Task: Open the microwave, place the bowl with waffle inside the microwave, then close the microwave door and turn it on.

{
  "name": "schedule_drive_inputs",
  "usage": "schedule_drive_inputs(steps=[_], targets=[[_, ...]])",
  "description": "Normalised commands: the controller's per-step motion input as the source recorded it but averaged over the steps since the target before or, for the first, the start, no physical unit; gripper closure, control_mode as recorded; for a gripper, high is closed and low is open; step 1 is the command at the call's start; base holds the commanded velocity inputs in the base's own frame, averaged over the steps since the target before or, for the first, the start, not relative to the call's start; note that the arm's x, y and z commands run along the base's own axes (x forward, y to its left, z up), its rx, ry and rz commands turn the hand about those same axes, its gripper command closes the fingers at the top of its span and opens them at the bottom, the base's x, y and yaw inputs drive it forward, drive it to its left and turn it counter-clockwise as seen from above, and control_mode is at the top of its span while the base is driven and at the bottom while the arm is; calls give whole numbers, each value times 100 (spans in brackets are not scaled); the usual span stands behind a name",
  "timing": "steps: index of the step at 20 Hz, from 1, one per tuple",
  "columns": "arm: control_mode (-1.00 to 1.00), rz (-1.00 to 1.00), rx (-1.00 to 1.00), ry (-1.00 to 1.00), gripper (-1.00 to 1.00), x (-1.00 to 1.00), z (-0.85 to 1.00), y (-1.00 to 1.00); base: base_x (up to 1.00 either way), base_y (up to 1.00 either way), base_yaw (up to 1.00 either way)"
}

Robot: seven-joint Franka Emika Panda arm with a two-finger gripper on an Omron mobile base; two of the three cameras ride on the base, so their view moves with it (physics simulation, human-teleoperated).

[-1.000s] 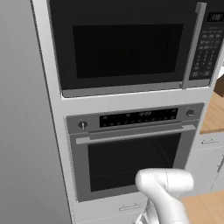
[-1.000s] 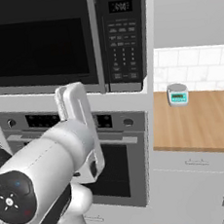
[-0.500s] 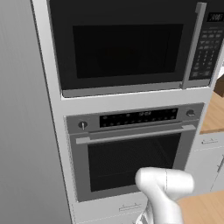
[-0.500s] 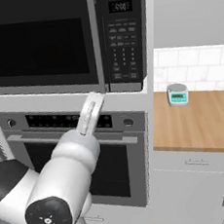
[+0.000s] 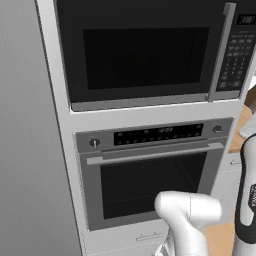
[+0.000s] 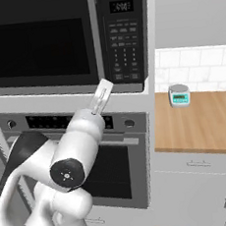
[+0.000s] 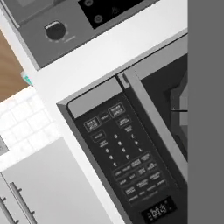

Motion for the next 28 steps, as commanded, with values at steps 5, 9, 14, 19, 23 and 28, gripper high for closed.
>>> schedule_drive_inputs(steps=[5,9,14,19,23,28], targets=[[-100,9,12,14,100,55,2,-38,0,0,0],[-100,9,8,3,100,23,1,-33,0,0,0],[-100,18,-1,-4,100,17,-5,0,0,0,0],[-100,25,-12,0,100,5,-1,5,0,0,0],[-100,6,-17,0,100,1,0,22,0,0,0],[-100,0,-1,-6,100,32,0,0,0,0,0]])
